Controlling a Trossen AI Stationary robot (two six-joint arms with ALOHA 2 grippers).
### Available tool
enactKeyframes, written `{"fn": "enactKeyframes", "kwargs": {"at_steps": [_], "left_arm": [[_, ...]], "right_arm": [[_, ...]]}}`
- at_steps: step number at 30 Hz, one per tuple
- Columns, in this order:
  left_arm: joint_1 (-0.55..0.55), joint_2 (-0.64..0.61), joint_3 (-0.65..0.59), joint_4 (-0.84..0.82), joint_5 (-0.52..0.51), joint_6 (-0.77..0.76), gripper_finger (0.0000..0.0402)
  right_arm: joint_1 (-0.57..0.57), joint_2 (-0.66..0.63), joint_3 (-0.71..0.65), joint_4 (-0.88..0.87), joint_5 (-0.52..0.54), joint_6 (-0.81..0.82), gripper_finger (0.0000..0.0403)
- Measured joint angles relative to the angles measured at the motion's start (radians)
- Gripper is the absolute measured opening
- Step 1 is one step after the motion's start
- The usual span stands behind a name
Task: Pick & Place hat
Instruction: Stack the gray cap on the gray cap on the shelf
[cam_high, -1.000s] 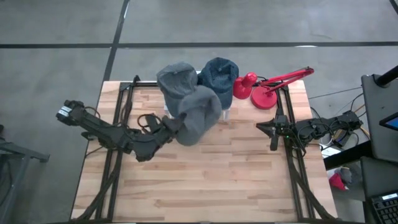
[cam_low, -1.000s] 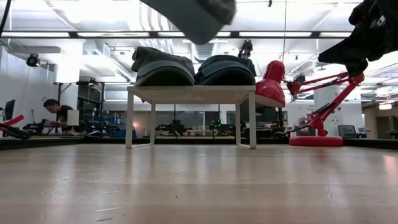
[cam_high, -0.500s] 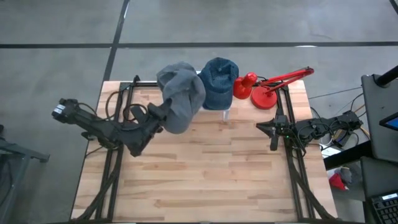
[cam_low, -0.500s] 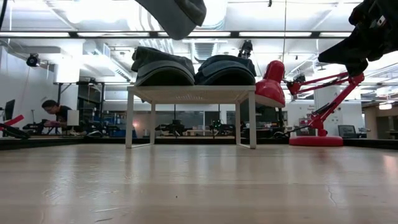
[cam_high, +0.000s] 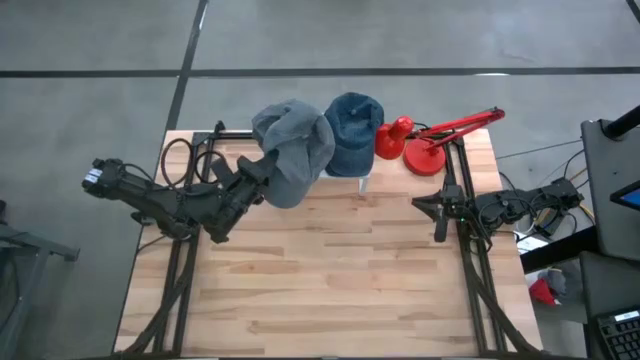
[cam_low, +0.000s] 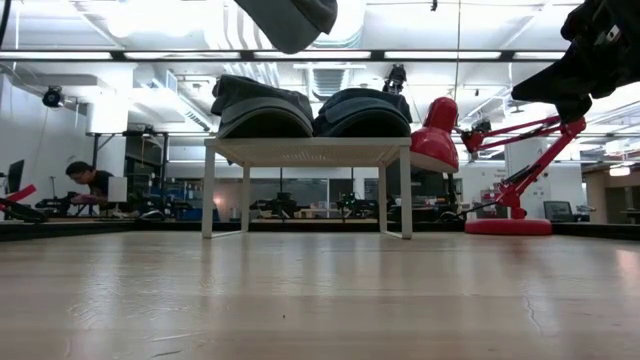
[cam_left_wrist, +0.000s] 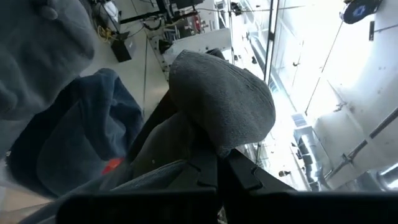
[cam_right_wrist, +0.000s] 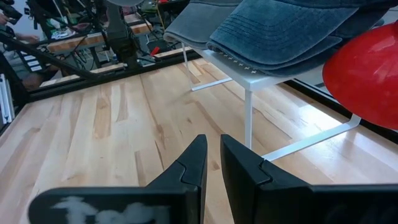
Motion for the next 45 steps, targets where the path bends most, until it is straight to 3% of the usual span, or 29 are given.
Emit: {"fn": "enactKeyframes", "kwargs": {"at_steps": [13,23,45], "left_arm": [[0.157,0.039,0.001,0.141,0.204,0.011,0.0000],[0.317,0.043,-0.007,0.145,0.337,-0.031,0.0000],[0.335,0.043,-0.055,0.119,0.159,-0.061,0.0000]], "right_arm": [[0.000,0.000,0.000,0.000,0.000,0.000,0.0043],[0.000,0.000,0.000,0.000,0.000,0.000,0.0043],[0.000,0.000,0.000,0.000,0.000,0.000,0.0043]]}}
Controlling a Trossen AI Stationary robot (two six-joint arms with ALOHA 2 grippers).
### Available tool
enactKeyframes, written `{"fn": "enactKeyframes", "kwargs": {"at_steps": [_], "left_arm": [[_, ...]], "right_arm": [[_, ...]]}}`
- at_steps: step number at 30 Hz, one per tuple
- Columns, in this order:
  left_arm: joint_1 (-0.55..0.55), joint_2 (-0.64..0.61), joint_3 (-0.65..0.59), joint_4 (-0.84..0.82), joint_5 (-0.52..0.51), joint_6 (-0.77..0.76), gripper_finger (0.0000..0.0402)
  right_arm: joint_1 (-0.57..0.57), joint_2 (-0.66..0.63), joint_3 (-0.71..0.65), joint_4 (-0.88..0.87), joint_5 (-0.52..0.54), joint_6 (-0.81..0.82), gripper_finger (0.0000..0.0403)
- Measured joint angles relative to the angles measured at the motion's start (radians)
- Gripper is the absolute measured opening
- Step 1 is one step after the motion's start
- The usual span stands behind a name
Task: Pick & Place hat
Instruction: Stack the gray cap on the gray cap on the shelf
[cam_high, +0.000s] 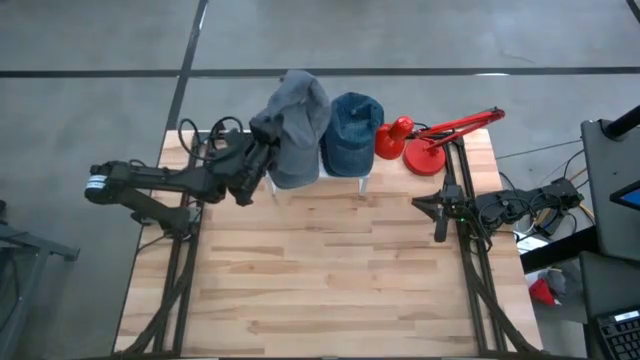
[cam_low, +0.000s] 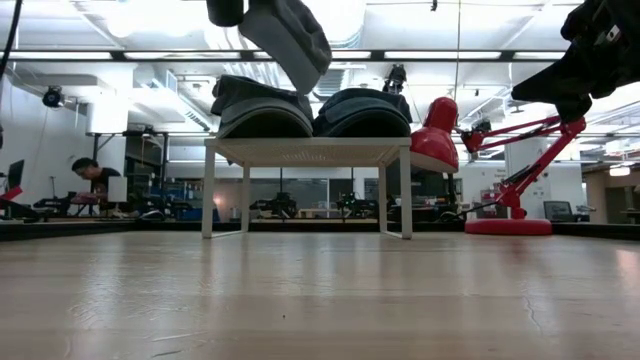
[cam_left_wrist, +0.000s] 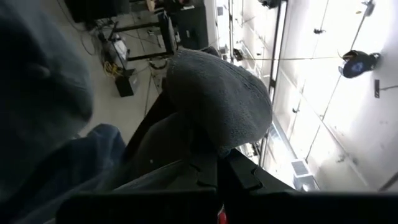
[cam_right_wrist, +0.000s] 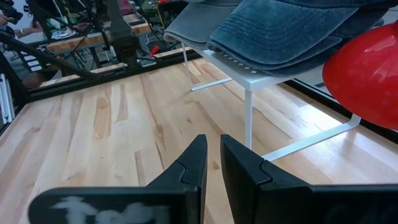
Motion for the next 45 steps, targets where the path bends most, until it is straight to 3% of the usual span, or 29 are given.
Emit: {"fn": "enactKeyframes", "kwargs": {"at_steps": [12,29,39,45], "left_arm": [[0.000,0.000,-0.071,0.051,-0.052,-0.069,0.0000],[0.006,0.000,-0.072,0.052,-0.072,-0.095,0.0000],[0.021,0.069,-0.072,0.087,-0.077,-0.185,0.0000],[0.040,0.064,-0.073,0.161,-0.103,-0.115,0.0000]], "right_arm": [[0.000,0.000,0.000,0.000,0.000,0.000,0.0043],[0.000,0.000,0.000,-0.001,0.000,0.000,0.0043],[0.000,0.003,0.000,-0.034,0.000,0.000,0.0043],[0.000,0.008,0.000,-0.043,0.000,0.003,0.0043]]}}
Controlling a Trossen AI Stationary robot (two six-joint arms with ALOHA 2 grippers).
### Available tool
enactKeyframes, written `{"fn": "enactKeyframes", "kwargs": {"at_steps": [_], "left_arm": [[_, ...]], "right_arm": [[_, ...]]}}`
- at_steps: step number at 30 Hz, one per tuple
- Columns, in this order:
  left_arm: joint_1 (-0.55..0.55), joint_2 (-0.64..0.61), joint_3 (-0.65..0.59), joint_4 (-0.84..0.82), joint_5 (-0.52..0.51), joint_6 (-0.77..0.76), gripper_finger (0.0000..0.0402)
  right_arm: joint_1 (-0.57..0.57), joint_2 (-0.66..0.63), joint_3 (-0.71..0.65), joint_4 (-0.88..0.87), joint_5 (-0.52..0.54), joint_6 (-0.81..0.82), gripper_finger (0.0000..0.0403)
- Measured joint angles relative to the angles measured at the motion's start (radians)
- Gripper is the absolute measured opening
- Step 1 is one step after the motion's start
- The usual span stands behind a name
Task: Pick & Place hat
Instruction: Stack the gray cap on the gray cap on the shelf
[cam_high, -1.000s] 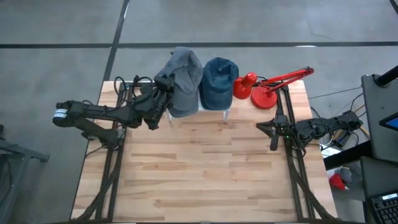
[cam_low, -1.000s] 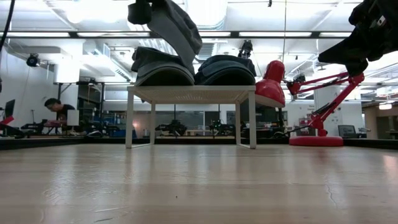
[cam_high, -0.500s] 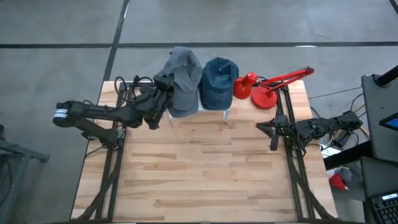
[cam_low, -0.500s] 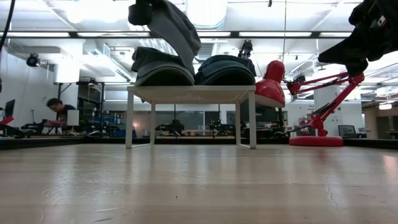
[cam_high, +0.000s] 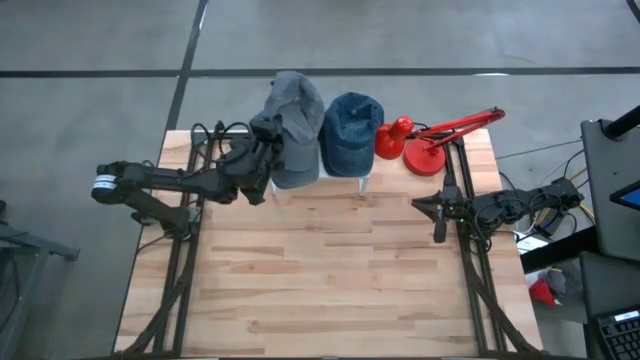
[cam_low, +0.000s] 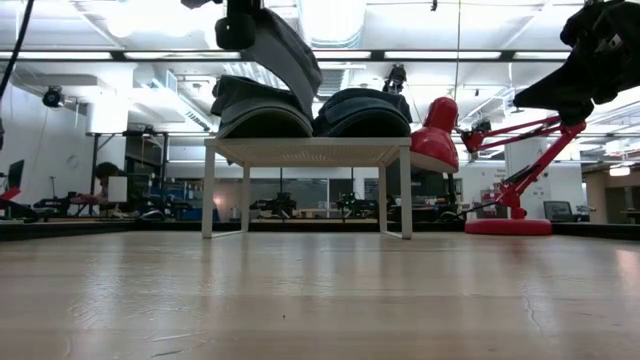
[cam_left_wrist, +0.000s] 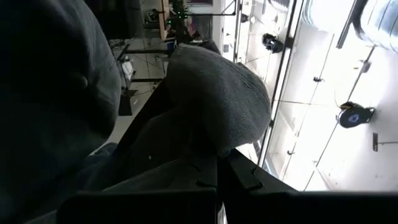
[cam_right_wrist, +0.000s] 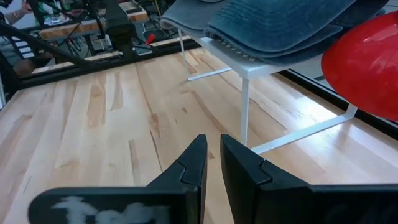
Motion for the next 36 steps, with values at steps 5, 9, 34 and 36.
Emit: {"fn": "enactKeyframes", "kwargs": {"at_steps": [5,9,34,36], "left_arm": [[-0.002,-0.003,0.000,0.005,0.000,0.028,0.0000],[-0.001,-0.002,-0.008,0.004,-0.004,0.013,0.0000],[-0.002,-0.023,-0.166,0.002,-0.101,-0.189,0.0000],[-0.002,-0.037,-0.166,0.003,-0.090,-0.175,0.0000]], "right_arm": [[0.000,0.000,0.000,0.000,0.000,0.000,0.0043],[0.000,0.000,0.000,0.001,0.000,0.000,0.0043],[0.000,0.000,0.000,0.001,0.000,-0.003,0.0043],[0.000,0.000,0.000,0.001,0.000,-0.003,0.0043]]}}
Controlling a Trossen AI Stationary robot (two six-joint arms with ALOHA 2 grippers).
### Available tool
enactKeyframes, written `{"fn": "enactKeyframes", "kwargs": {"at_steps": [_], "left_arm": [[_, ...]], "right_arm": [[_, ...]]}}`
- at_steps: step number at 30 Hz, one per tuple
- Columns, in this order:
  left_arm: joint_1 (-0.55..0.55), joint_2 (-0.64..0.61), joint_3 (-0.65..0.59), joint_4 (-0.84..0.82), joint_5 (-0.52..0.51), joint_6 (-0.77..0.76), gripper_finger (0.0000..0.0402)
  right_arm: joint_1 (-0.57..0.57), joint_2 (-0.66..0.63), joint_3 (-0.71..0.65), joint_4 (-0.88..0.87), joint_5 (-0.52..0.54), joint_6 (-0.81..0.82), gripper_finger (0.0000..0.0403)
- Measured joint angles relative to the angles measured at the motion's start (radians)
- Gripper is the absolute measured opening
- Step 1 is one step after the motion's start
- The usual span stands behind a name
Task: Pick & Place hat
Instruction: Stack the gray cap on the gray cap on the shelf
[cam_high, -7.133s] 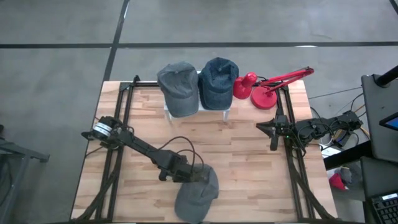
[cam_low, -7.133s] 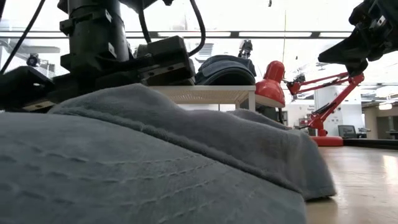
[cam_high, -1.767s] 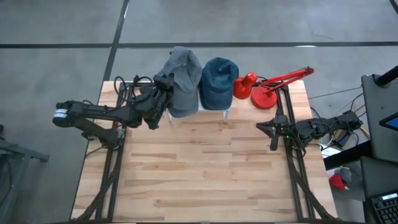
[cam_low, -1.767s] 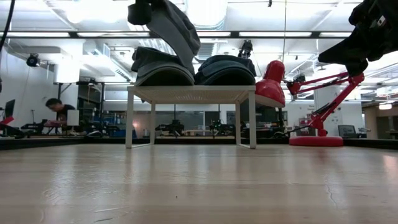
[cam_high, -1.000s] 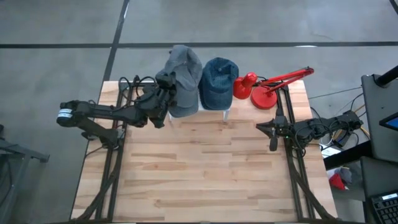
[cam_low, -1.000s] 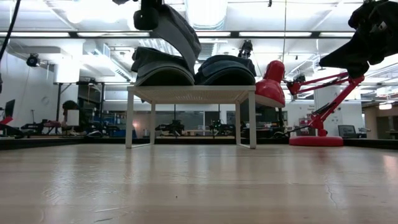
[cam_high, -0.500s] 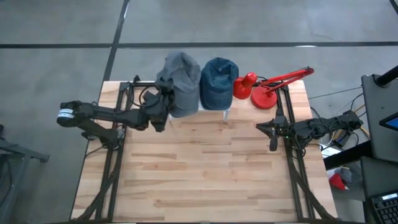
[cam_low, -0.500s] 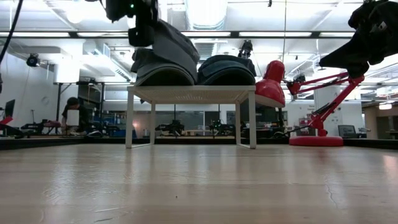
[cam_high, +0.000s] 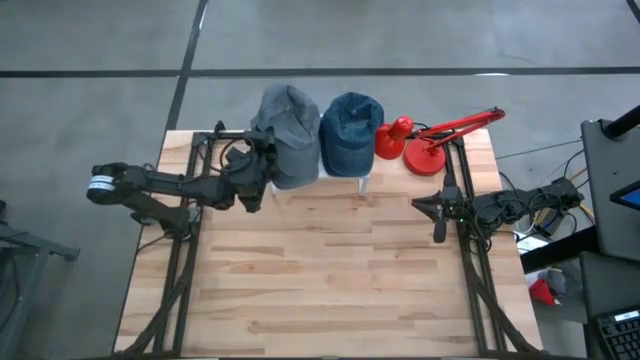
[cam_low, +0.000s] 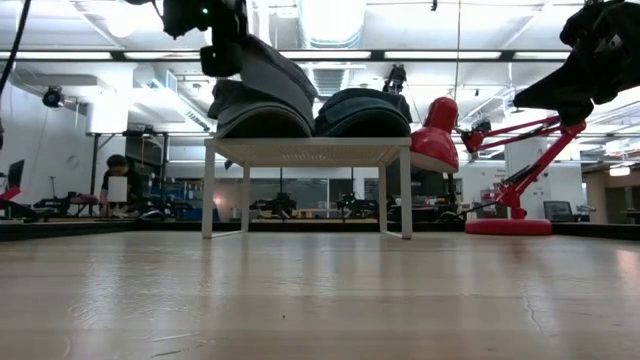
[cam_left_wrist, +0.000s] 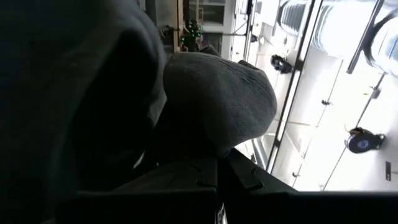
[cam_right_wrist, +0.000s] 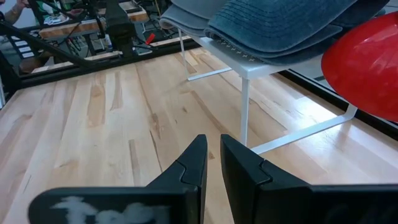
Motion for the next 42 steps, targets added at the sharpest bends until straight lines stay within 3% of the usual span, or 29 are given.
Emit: {"fn": "enactKeyframes", "kwargs": {"at_steps": [7,13,23,34,42], "left_arm": [[0.000,-0.043,-0.001,-0.032,0.075,0.025,0.0000],[0.001,-0.045,-0.015,-0.086,0.127,-0.046,0.0001],[0.000,-0.055,-0.049,-0.087,0.130,-0.037,0.0040],[0.000,-0.129,-0.050,-0.087,0.125,0.110,0.0093],[0.000,-0.156,-0.050,-0.086,0.116,0.139,0.0099]], "right_arm": [[0.000,0.000,0.000,-0.001,0.000,0.000,0.0043],[0.000,0.000,0.000,-0.001,0.000,0.000,0.0043],[0.000,0.000,0.000,-0.002,0.000,0.000,0.0043],[0.000,0.000,0.000,-0.002,0.000,0.000,0.0043],[0.000,0.000,0.000,-0.002,0.000,0.000,0.0043]]}}
